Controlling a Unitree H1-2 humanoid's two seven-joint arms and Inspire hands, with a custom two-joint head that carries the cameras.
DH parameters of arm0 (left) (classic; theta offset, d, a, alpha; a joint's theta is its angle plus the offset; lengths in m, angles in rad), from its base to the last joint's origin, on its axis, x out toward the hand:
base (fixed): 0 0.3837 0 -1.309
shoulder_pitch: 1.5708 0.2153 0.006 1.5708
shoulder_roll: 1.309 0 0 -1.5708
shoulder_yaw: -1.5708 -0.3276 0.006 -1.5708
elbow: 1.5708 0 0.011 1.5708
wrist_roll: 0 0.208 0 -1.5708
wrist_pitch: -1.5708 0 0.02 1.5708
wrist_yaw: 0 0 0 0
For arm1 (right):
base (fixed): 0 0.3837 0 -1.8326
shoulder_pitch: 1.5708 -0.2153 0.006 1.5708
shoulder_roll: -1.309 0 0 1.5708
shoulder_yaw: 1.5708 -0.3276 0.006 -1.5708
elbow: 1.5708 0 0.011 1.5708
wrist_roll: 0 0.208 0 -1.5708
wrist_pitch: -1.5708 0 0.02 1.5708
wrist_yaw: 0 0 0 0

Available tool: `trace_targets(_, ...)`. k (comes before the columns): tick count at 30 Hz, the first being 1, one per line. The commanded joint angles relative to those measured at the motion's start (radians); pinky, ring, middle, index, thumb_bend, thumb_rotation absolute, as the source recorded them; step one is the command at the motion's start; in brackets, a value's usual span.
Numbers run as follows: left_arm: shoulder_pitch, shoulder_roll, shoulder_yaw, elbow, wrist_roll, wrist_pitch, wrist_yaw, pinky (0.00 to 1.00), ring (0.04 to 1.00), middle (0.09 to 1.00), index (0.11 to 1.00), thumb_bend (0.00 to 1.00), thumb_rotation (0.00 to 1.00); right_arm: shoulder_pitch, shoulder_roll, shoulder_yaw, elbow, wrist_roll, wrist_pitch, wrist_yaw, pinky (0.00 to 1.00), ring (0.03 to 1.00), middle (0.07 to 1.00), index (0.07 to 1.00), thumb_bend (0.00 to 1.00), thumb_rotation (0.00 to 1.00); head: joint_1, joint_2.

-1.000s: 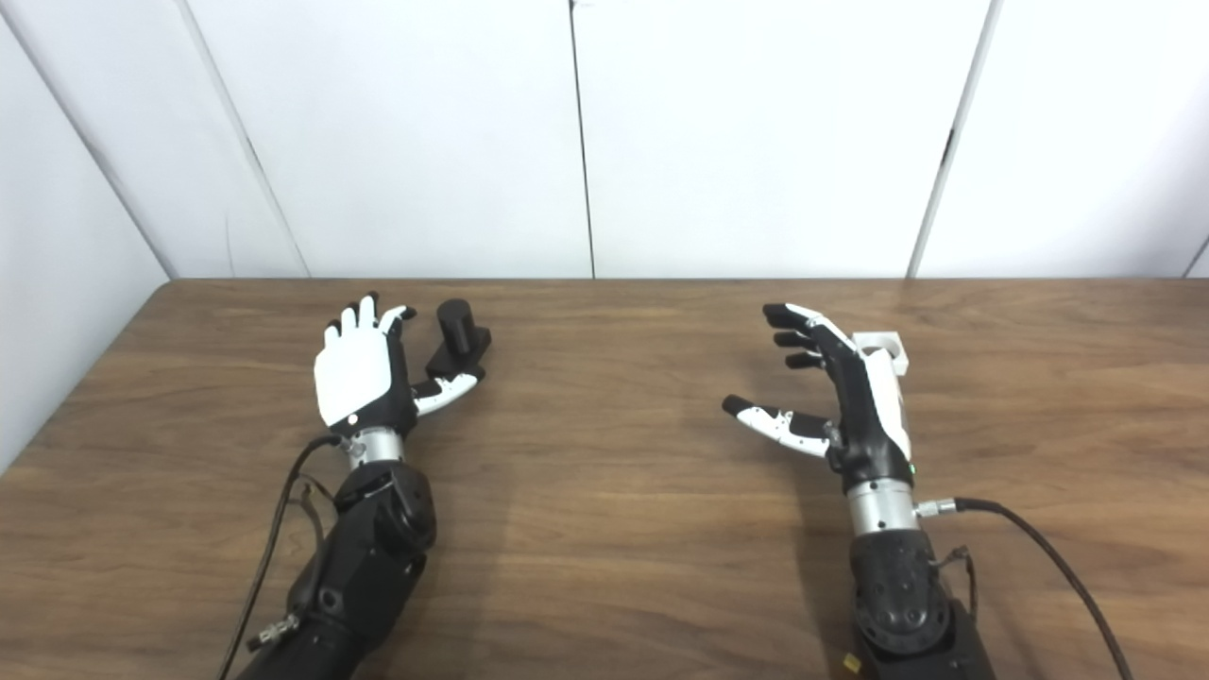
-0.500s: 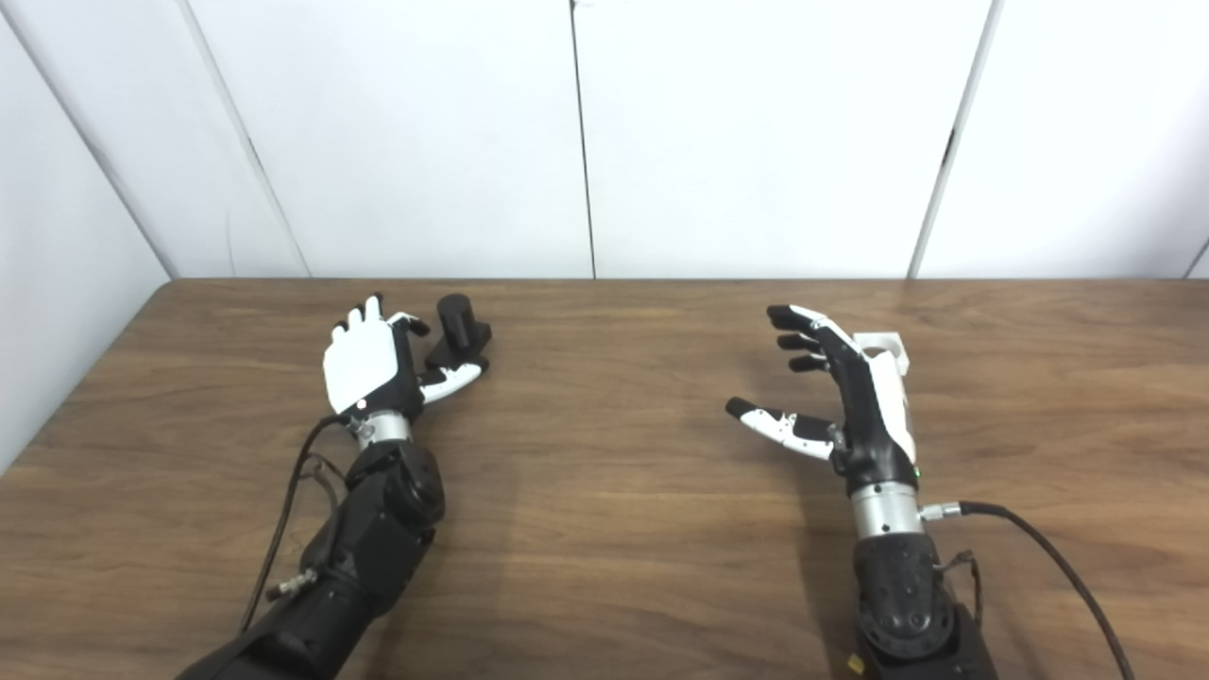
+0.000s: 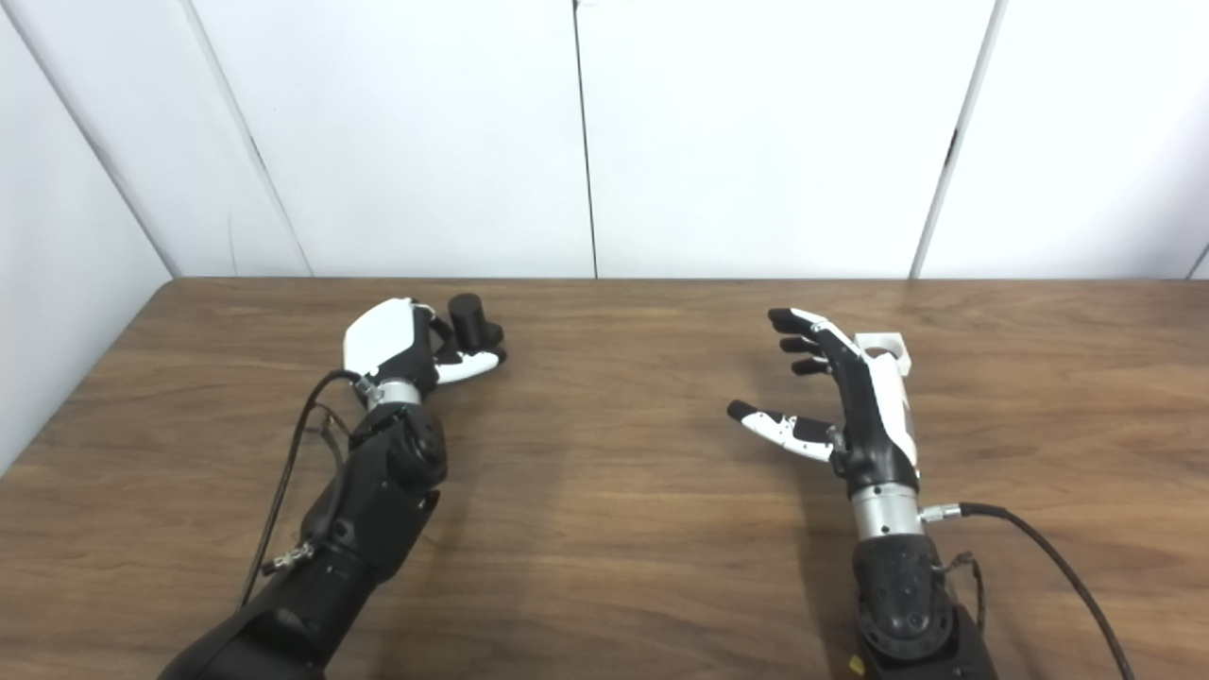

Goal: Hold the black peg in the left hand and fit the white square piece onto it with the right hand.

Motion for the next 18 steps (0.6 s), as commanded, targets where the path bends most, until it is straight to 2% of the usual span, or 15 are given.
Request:
trace_targets(1, -0.031, -0.001, 0.003, -0.045, 0.026, -0.002, -0.032, 0.89, 0.945, 0.896, 0.541, 0.88, 0.43, -0.013, 0.010, 0.001, -0.028, -0.008, -0.008, -0.012, 0.65, 0.735, 0.770, 0.763, 0.71, 0.12, 0.001, 0.001)
trace_targets(5, -0.011, 0.000, 0.010, -0.074, 0.021, -0.003, -0.055, 0.93, 0.937, 0.890, 0.556, 0.87, 0.32, -0.011, 0.009, -0.004, -0.034, -0.005, -0.009, -0.013, 0.66, 0.735, 0.768, 0.762, 0.71, 0.13, 0.003, 0.006)
trace_targets(8, 0.000, 0.006, 0.003, -0.090, 0.009, -0.003, -0.071, 0.93, 0.935, 0.887, 0.534, 0.86, 0.26, -0.009, 0.008, -0.006, -0.037, -0.002, -0.009, -0.010, 0.66, 0.735, 0.770, 0.761, 0.71, 0.12, 0.004, 0.008)
trace_targets(9, 0.003, 0.010, -0.001, -0.095, 0.003, -0.003, -0.075, 0.93, 0.934, 0.885, 0.506, 0.66, 0.16, -0.008, 0.008, -0.007, -0.037, -0.001, -0.008, -0.011, 0.66, 0.736, 0.771, 0.760, 0.70, 0.12, 0.004, 0.008)
trace_targets(11, 0.009, 0.018, -0.011, -0.105, -0.016, -0.008, -0.080, 0.93, 0.936, 0.886, 0.490, 0.55, 0.10, -0.008, 0.007, -0.007, -0.038, -0.002, -0.007, -0.011, 0.66, 0.734, 0.771, 0.760, 0.70, 0.12, 0.003, 0.010)
trace_targets(18, 0.020, 0.052, -0.052, -0.103, -0.063, -0.070, -0.086, 0.99, 0.961, 0.897, 0.484, 0.52, 0.08, -0.009, 0.005, -0.009, -0.038, 0.002, -0.007, -0.007, 0.67, 0.737, 0.776, 0.763, 0.69, 0.14, 0.001, 0.012)
